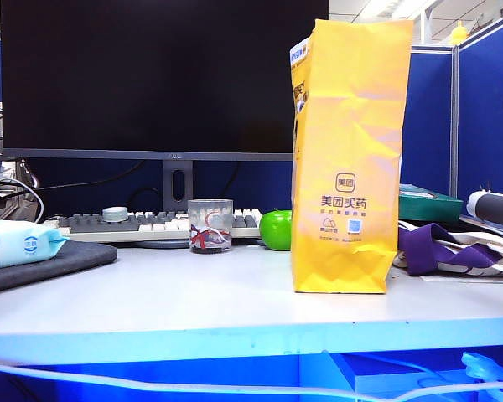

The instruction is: Pick up the Rubik's Cube and throw it into the yellow paper bag.

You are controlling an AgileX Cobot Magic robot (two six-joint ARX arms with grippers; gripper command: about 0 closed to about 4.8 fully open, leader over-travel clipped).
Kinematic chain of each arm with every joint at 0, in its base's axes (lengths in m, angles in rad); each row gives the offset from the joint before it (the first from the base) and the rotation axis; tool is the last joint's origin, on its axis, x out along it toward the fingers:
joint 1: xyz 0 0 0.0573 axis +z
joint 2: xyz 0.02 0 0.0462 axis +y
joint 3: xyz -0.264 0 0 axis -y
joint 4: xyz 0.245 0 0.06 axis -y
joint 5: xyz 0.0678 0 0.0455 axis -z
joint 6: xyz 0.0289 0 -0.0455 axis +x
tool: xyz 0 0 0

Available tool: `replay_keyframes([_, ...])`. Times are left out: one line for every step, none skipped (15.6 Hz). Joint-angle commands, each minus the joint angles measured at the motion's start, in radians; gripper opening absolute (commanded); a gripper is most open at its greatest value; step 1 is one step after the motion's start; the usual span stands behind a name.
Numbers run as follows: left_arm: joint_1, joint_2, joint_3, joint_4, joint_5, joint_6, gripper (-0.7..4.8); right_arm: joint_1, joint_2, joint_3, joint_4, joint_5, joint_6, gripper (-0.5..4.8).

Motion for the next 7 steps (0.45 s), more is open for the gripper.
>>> replay_keyframes([0.0,-0.001,0.005,-0.018,0.032,-0.018,0.89,0.0,0.0,-0.009,0.013,-0.003,0.005,-0.04])
replay_keyframes([0.0,-0.001,0.005,-0.025,0.032,-0.018,0.89,0.0,0.0,-0.009,0.013,-0.003,0.005,-0.04])
replay_keyframes([0.0,-0.001,0.005,-0.026,0.031,-0.018,0.89,0.0,0.0,-0.009,0.013,-0.003,0.005,-0.04])
replay_keyframes([0.0,-0.001,0.005,-0.026,0.031,-0.018,0.89,0.0,0.0,-0.009,0.013,-0.003,0.005,-0.04])
replay_keyframes([0.0,-0.001,0.005,-0.026,0.032,-0.018,0.89,0.0,0.0,-0.009,0.013,-0.003,0.005,-0.04])
replay_keyframes([0.0,-0.001,0.005,-0.026,0.031,-0.018,0.89,0.0,0.0,-0.009,0.013,-0.003,0.005,-0.04])
replay_keyframes([0.0,-0.001,0.005,-0.026,0.031,-0.018,0.89,0.0,0.0,-0.009,0.013,-0.003,0.005,-0.04])
